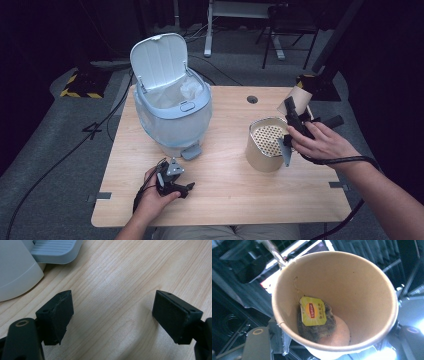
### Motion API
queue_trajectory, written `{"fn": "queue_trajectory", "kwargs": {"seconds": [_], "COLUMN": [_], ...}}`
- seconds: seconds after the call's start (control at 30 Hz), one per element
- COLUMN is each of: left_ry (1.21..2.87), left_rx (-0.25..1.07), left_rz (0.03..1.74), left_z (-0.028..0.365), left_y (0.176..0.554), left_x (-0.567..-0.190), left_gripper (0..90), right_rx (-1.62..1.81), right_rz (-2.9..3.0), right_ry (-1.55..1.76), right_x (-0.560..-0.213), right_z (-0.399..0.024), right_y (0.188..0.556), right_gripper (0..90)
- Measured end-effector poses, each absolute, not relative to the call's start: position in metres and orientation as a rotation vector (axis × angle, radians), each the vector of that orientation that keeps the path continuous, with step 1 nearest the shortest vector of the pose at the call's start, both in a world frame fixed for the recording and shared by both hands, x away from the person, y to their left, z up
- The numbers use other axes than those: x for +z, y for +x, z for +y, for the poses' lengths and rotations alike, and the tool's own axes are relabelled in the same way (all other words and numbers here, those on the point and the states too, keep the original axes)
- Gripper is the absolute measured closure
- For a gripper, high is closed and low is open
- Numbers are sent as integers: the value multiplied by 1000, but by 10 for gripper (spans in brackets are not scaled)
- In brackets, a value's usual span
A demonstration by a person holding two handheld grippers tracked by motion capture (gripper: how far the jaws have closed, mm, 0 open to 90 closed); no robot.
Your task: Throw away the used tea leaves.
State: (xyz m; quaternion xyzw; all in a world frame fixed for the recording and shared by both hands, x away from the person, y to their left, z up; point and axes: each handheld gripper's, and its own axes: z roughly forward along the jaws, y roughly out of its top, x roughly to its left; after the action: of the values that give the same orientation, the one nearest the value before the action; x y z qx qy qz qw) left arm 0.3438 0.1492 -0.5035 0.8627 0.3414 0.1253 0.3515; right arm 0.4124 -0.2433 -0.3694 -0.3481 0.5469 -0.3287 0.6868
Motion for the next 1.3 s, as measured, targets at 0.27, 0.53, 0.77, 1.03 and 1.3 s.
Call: {"fn": "queue_trajectory", "kwargs": {"seconds": [0.27,0.53,0.77,1.03,1.3], "left_ry": [2233,2231,2231,2233,2232], "left_rx": [324,326,326,324,327], "left_rz": [884,884,885,884,884], "left_z": [149,149,149,149,149], "left_y": [344,344,344,344,344], "left_x": [-504,-504,-504,-503,-504], "left_gripper": [179,179,179,179,179], "right_rx": [-773,-783,-772,-805,-839], "right_rz": [1181,1186,1165,1137,1113], "right_ry": [-794,-809,-802,-806,-904], "right_x": [-369,-365,-354,-348,-360], "right_z": [-243,-243,-240,-238,-231], "right_y": [413,413,410,408,404], "right_gripper": [321,321,321,321,321]}}
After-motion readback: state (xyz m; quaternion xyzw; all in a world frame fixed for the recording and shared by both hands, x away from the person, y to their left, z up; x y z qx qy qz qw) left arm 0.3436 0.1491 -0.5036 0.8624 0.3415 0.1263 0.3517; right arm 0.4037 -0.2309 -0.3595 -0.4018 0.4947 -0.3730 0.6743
